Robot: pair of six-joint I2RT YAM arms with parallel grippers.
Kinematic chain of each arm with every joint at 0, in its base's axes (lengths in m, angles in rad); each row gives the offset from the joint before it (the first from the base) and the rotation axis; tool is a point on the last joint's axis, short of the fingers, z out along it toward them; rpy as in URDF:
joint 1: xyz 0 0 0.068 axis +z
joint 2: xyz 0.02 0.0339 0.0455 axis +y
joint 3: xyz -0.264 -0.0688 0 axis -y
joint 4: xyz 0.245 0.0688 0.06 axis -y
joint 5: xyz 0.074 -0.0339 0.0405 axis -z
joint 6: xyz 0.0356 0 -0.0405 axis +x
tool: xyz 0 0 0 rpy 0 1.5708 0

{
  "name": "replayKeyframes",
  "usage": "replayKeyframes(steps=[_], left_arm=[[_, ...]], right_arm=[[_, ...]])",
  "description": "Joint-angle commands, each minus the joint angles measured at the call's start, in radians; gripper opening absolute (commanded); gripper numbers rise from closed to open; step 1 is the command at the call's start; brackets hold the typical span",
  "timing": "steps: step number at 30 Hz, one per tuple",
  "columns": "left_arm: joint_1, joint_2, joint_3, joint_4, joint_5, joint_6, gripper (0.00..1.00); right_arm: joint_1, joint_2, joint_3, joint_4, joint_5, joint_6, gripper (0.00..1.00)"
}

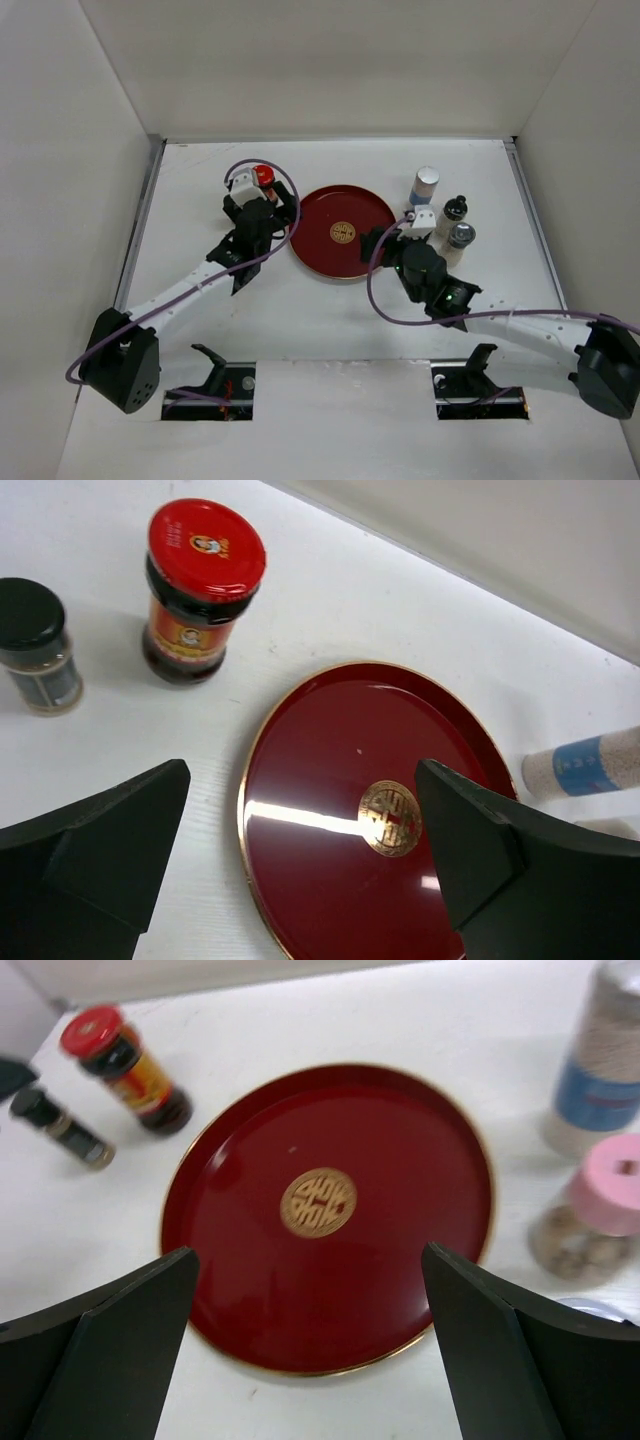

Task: Organize the condiment bottles

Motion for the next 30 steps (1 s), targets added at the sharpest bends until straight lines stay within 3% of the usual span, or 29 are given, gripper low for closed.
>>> replayKeyframes(steps=[1, 6, 10, 11, 13, 14, 15, 16, 17, 19, 21, 24, 30], left_arm=[[0.021, -0.056, 0.043, -0.074, -0.048, 0.056, 1.0], [0.02, -0.037, 0.106, -0.062, -0.138, 0.204, 1.0], [0.015, 0.029, 0.198, -0.045, -0.201, 0.312, 1.0], [0.026, 0.044, 0.213, -0.039, -0.209, 0.314, 1.0], [0.05, 0.074, 0.244, -0.033, -0.192, 0.306, 1.0], [0.06, 0.092, 0.258, -0.025, -0.16, 0.317, 0.96], [0.069, 0.115, 0.275, -0.016, -0.131, 0.324, 0.79], [0.086, 0.143, 0.296, -0.021, -0.115, 0.323, 0.54], [0.096, 0.166, 0.312, -0.028, -0.115, 0.32, 0.47], [0.115, 0.21, 0.347, -0.054, -0.103, 0.318, 0.5], [0.127, 0.271, 0.397, -0.103, -0.101, 0.318, 0.65], [0.147, 0.354, 0.463, -0.168, -0.098, 0.315, 0.79], [0.175, 0.477, 0.546, -0.195, -0.026, 0.311, 0.84]], right_arm=[[0.053, 0.045, 0.016, 0.128, -0.034, -0.033, 1.0], [0.098, 0.088, 0.033, 0.119, -0.072, -0.03, 0.99], [0.115, 0.102, 0.032, 0.133, -0.087, -0.025, 0.34], [0.116, 0.105, 0.033, 0.127, -0.086, -0.025, 0.25], [0.116, 0.106, 0.033, 0.122, -0.084, -0.024, 0.19], [0.116, 0.102, 0.033, 0.121, -0.084, -0.024, 0.19], [0.116, 0.099, 0.029, 0.125, -0.081, -0.022, 0.21], [0.116, 0.097, 0.024, 0.131, -0.08, -0.022, 0.24], [0.116, 0.099, 0.022, 0.133, -0.08, -0.021, 0.3], [0.115, 0.102, 0.021, 0.136, -0.08, -0.019, 0.42], [0.115, 0.106, 0.016, 0.147, -0.08, -0.019, 0.54], [0.115, 0.12, 0.016, 0.155, -0.083, -0.019, 0.64], [0.113, 0.143, 0.022, 0.155, -0.086, -0.022, 0.68]])
